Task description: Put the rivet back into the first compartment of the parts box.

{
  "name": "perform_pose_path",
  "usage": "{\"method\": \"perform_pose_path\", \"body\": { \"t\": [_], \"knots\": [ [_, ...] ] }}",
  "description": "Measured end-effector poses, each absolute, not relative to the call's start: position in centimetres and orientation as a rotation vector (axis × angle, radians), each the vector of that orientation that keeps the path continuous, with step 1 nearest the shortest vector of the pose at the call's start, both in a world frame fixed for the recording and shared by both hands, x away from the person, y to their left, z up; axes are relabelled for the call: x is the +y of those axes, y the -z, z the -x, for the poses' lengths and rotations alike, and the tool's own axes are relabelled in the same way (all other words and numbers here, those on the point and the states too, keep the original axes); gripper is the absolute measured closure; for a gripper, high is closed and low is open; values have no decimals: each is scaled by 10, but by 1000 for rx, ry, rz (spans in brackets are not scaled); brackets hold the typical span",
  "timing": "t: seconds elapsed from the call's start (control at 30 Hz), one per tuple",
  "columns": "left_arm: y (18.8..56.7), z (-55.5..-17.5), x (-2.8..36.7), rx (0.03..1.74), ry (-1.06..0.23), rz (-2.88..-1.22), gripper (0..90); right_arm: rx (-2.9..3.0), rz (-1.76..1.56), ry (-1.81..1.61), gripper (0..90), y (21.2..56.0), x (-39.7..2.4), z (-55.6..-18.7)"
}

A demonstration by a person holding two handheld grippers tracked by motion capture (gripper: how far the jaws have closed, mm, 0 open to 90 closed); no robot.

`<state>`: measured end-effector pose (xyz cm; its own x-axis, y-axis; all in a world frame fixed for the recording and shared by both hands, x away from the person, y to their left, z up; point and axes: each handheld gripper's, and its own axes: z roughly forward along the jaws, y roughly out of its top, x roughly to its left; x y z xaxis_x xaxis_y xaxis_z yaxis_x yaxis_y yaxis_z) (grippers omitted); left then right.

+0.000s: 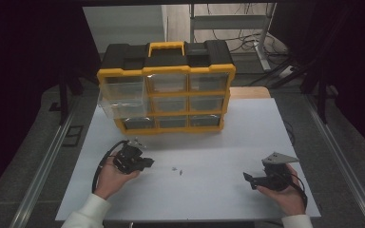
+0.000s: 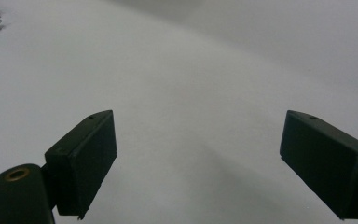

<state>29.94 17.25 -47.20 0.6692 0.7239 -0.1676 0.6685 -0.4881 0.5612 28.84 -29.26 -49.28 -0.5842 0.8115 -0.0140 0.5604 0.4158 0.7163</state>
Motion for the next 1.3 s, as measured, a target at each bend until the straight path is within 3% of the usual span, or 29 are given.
{"method": "perform_pose_path", "body": {
  "t": [0.7, 1.3],
  "knots": [
    [413, -294, 272, 1196, -217, -2114, 871, 2313, -1182, -961, 112, 492, -294, -289],
    [370, -298, 306, 1238, -292, -2051, 871, 2299, -1194, -973, 109, 491, -299, -290]
  ]
}}
